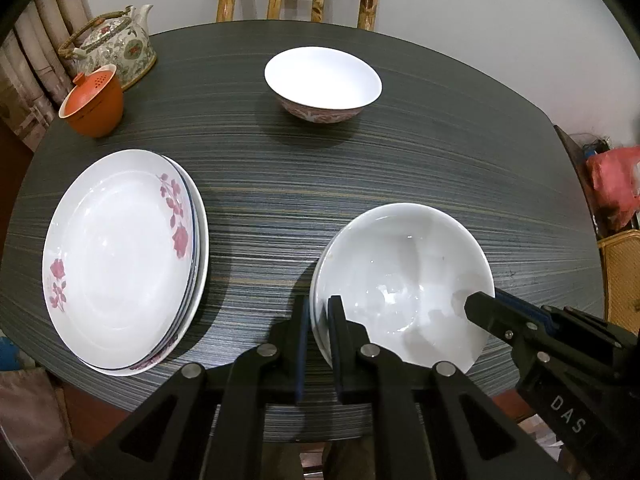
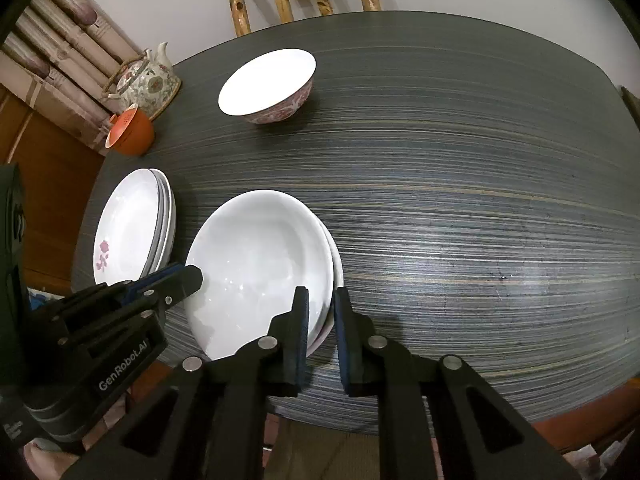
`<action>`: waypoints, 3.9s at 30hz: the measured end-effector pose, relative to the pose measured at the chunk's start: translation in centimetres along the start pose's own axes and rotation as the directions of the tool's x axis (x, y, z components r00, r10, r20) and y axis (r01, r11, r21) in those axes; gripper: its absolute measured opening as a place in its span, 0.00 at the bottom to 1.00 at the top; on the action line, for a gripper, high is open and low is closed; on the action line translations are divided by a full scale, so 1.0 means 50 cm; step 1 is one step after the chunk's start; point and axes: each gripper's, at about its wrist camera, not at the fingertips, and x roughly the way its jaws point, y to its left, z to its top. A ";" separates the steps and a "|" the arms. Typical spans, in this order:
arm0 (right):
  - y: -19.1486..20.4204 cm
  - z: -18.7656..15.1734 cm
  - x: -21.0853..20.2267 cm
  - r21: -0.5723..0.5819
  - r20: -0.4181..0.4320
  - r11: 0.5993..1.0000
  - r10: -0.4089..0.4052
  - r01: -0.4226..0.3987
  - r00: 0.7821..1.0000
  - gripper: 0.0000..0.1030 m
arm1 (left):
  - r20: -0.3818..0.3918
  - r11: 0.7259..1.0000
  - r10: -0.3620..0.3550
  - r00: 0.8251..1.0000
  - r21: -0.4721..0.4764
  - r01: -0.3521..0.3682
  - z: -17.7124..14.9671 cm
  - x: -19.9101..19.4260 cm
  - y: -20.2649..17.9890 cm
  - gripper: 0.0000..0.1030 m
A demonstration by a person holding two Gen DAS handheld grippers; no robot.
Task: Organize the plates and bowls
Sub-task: 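Lower the held white bowl into the first white bowl with both tools, then open both tools and lift them away from the nested bowls, then move both tools to the rim of the pink-patterned white bowl, then close both tools on the bowl rim and lift the bowl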
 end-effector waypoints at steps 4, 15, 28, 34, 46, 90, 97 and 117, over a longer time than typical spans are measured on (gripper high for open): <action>-0.003 0.001 0.002 0.002 -0.003 1.000 -0.002 0.002 1.000 0.15 | -0.002 1.000 -0.015 1.000 -0.014 0.015 0.001 -0.001 0.005 0.10; -0.017 -0.003 0.016 0.024 -0.021 1.000 0.017 -0.016 1.000 0.15 | 0.018 0.999 -0.029 0.999 -0.024 0.029 0.003 -0.013 0.011 0.10; -0.021 0.001 0.014 0.025 -0.021 0.999 0.027 -0.026 0.999 0.19 | 0.010 0.998 -0.048 0.999 -0.033 0.048 0.013 -0.017 0.018 0.11; -0.013 0.013 -0.012 0.002 0.001 0.999 0.033 -0.033 0.999 0.19 | 0.018 0.998 -0.049 0.999 -0.035 0.049 0.026 -0.028 0.024 0.11; -0.006 0.078 -0.042 -0.038 0.040 0.999 0.020 -0.018 0.999 0.23 | 0.052 0.995 -0.057 0.997 -0.084 0.061 0.094 -0.058 0.074 0.33; 0.002 0.428 0.189 -0.027 -0.066 0.998 0.056 -0.058 0.996 0.22 | -0.045 0.944 -0.189 0.981 -0.285 0.169 0.385 0.157 0.134 0.34; 0.006 0.434 0.206 -0.036 -0.075 0.998 0.053 -0.056 0.996 0.21 | -0.058 0.943 -0.194 0.979 -0.285 0.170 0.386 0.177 0.130 0.34; 0.006 0.418 0.212 -0.058 -0.062 0.998 0.026 -0.030 0.998 0.08 | -0.061 0.959 -0.185 0.981 -0.228 0.167 0.369 0.182 0.105 0.05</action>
